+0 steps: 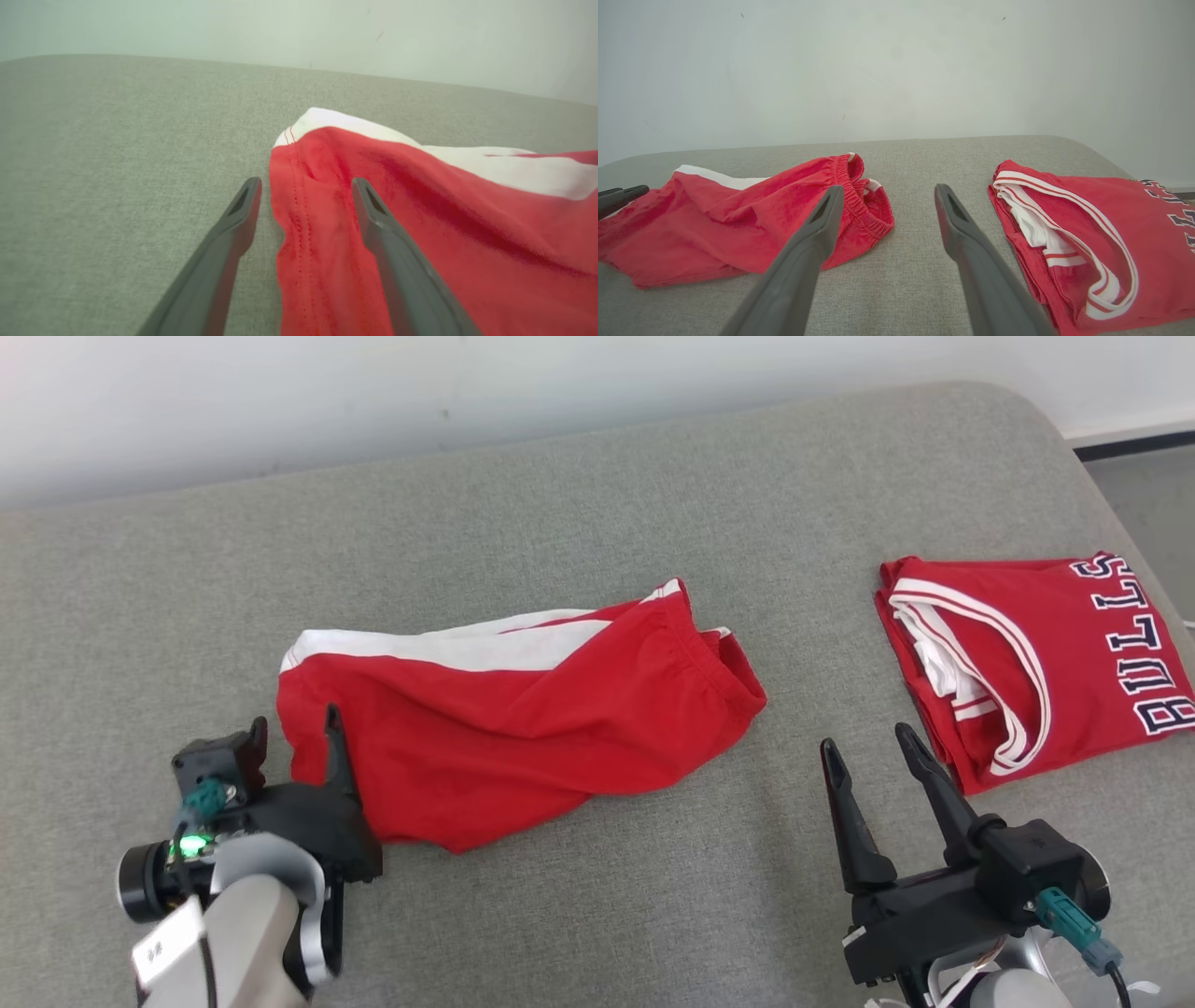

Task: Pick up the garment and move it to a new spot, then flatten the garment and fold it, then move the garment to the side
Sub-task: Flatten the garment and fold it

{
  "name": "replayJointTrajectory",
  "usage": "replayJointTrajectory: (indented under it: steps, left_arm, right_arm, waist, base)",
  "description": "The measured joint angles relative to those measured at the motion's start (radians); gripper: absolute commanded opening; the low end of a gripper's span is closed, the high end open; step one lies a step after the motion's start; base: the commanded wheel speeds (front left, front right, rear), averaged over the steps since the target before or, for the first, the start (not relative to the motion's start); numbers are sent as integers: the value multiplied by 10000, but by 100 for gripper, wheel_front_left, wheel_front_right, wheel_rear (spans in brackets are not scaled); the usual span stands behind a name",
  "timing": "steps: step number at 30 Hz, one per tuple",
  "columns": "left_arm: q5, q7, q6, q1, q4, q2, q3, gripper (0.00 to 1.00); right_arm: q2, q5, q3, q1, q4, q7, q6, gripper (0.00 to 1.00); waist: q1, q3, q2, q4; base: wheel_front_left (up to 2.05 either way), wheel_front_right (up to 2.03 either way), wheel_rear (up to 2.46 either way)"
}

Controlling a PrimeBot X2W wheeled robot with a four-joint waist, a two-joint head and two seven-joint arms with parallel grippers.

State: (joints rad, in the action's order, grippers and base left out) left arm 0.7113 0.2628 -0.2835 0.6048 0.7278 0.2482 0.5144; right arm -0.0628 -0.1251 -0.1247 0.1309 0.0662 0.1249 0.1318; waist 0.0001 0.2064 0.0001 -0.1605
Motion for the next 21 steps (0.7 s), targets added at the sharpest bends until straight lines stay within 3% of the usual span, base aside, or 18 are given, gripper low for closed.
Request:
replayJointTrajectory:
  steps: [5, 9, 21]
  left_arm:
    - [-1430, 2, -347, -1726, -2564, 196, -1083, 100]
    - [-2479, 2, -205, -3023, -4334, 140, -1827, 100]
    - [-4635, 2, 1287, -6451, -7589, -589, -4004, 100]
  right_arm:
    - [-61, -31, 155, -47, -71, -205, 0, 100]
    - [-96, -42, 376, -115, -100, -334, 0, 100]
    - [-299, -230, 934, -597, 261, -903, 0, 100]
  waist:
    - [0, -261, 0, 139]
    - [-1, -543, -1, 286]
    - [-2, -1408, -1, 973]
  base:
    - [0, 0, 0]
    - [0, 0, 0]
    - [0, 0, 0]
